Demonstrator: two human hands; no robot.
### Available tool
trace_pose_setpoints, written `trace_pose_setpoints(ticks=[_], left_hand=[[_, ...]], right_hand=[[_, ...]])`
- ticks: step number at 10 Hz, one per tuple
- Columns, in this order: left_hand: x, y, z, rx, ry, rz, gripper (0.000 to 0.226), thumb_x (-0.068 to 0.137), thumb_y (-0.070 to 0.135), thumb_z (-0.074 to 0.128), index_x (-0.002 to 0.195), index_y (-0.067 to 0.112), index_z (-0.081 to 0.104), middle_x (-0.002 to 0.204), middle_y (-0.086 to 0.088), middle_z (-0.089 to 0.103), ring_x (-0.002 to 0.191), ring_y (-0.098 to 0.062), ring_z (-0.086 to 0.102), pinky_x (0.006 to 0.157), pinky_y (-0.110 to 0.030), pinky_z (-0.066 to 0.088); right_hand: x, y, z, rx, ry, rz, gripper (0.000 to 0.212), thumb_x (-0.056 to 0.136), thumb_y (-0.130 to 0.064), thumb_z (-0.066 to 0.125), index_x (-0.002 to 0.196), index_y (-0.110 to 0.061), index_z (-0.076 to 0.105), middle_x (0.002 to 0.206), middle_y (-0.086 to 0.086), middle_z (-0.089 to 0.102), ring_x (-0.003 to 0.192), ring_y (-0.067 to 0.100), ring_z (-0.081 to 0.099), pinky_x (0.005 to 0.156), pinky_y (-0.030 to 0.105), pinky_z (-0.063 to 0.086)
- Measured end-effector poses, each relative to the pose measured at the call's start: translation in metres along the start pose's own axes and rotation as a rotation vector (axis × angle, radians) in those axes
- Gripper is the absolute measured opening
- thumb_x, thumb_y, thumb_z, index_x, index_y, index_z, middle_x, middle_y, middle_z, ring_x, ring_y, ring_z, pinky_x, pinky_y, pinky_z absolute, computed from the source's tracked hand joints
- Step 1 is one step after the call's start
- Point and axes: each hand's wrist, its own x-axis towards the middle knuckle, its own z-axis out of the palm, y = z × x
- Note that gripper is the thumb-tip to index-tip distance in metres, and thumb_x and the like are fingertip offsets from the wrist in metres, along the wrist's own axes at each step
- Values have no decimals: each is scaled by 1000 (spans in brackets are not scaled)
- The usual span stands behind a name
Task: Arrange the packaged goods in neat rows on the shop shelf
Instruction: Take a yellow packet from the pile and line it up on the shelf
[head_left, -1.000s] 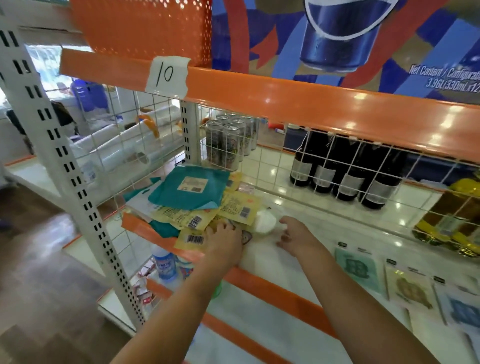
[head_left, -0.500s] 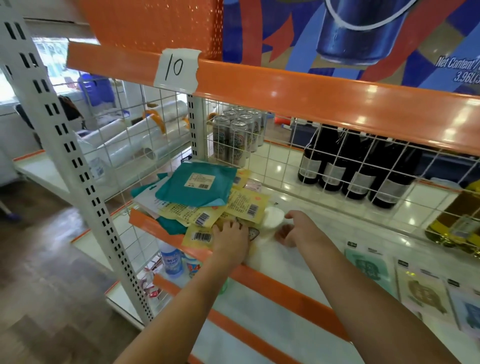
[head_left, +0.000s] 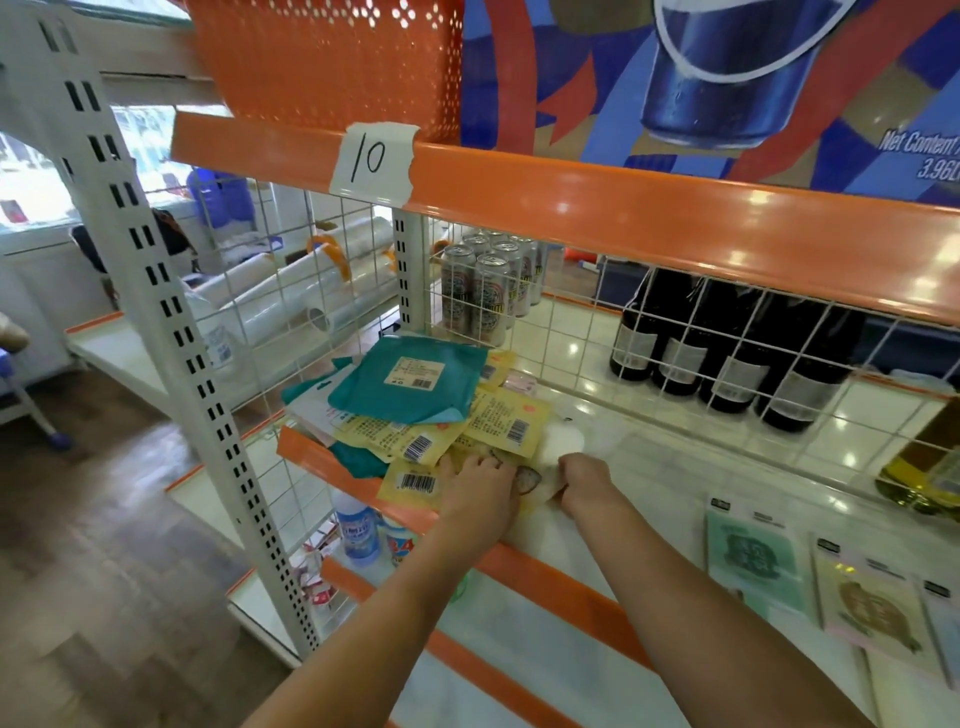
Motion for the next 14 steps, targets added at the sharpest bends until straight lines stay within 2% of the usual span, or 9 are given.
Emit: trace_pose_setpoints(ticks=[2, 3, 4, 5, 7, 8, 11, 13, 14], left_hand=[[-1, 27, 8, -83, 41, 41, 34, 100, 34, 33, 123, 27, 56, 126, 3, 59, 121, -21, 49, 111, -46, 21], [0, 43, 16, -108, 48, 75, 35, 100, 36, 31, 125, 27, 55, 125, 3, 59, 116, -22, 52, 102, -40, 31], [3, 55, 20, -208, 49, 98, 34, 100, 35, 34, 123, 23, 57, 122, 2, 58, 111, -21, 54, 93, -35, 38], [5, 65, 21, -271, 57, 97, 31, 98, 31, 40, 122, 21, 57, 120, -1, 59, 110, -22, 54, 93, -35, 41], [6, 80, 21, -306, 52, 35, 32, 96, 29, 41, 123, 20, 55, 118, 2, 58, 113, -21, 53, 89, -33, 45], [7, 95, 21, -375, 47, 11, 33, 97, 26, 40, 125, 19, 54, 122, -3, 58, 114, -23, 53, 93, -34, 44], [8, 152, 23, -480, -11, 54, 35, 98, 29, 39, 129, 20, 54, 128, -1, 53, 120, -24, 49, 96, -34, 40], [21, 180, 12, -537, -11, 160, 34, 98, 28, 40, 126, 18, 58, 128, -6, 57, 117, -25, 53, 98, -35, 42], [28, 195, 9, -546, -19, 252, 34, 98, 26, 42, 125, 15, 59, 126, -7, 59, 115, -25, 54, 95, -34, 42]], right_hand=[[-18, -13, -48, 15, 71, -141, 24, 84, 8, 45, 102, 16, 59, 81, 25, 57, 77, 34, 60, 57, 28, 40], [-21, -18, -79, -63, 67, -176, 28, 95, -5, 40, 69, -13, 45, 68, 2, 40, 56, 11, 41, 48, 21, 35], [-30, -26, -98, -68, 54, -172, 39, 98, -5, 38, 63, -20, 28, 66, -1, 28, 67, 3, 58, 56, 7, 44], [-52, -28, -120, -487, 162, -282, 30, 95, -3, 43, 68, -16, 40, 71, 1, 39, 116, 22, 54, 94, 22, 38], [-34, -23, -149, -194, 12, -236, 26, 96, -9, 43, 73, -19, 47, 81, 2, 52, 65, 10, 50, 54, 19, 43], [-25, -19, -169, -101, 18, -200, 26, 97, -9, 42, 72, -19, 43, 70, -3, 41, 58, 6, 39, 49, 15, 38], [-21, -18, -230, 224, -77, -154, 6, 93, -5, 52, 88, -6, 54, 80, 8, 57, 68, 17, 54, 57, 24, 48], [-21, -20, -264, 275, -47, -173, 7, 96, -14, 53, 95, -8, 57, 96, 12, 62, 80, 22, 58, 92, 42, 47], [-23, -18, -280, 382, 11, -165, 19, 96, -17, 53, 111, -5, 55, 108, 15, 61, 90, 27, 60, 89, 42, 49]])
